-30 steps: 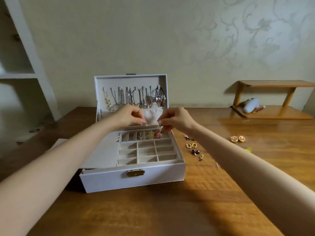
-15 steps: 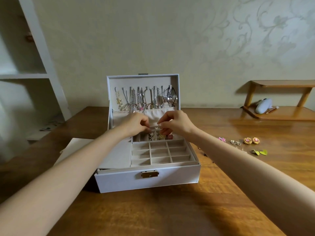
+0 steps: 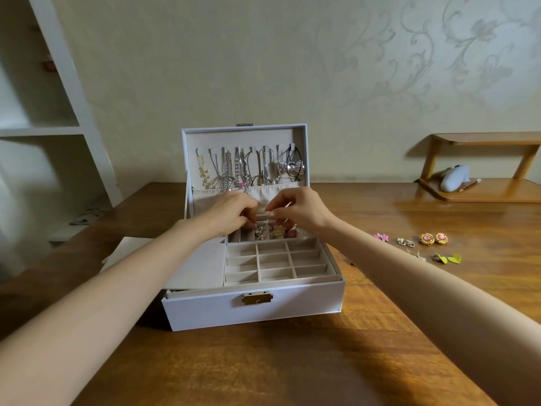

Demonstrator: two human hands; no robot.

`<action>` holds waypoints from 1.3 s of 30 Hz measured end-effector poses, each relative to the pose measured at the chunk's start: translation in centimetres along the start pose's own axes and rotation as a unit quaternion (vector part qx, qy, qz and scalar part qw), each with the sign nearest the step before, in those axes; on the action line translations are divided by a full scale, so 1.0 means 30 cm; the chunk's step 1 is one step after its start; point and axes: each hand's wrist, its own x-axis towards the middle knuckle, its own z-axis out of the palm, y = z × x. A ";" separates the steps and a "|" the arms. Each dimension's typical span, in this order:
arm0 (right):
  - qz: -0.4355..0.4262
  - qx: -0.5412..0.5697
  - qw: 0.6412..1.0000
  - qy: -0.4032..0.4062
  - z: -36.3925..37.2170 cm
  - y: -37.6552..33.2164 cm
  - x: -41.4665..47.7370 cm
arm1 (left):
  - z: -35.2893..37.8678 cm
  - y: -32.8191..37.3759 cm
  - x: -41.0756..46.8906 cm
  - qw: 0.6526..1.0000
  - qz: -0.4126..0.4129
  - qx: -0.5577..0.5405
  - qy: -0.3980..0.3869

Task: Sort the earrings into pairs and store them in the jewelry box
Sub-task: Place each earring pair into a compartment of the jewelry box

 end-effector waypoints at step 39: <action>-0.052 -0.160 0.985 -0.045 0.080 -0.053 0.009 | -0.013 -0.057 -0.058 0.999 -0.015 0.016 -0.037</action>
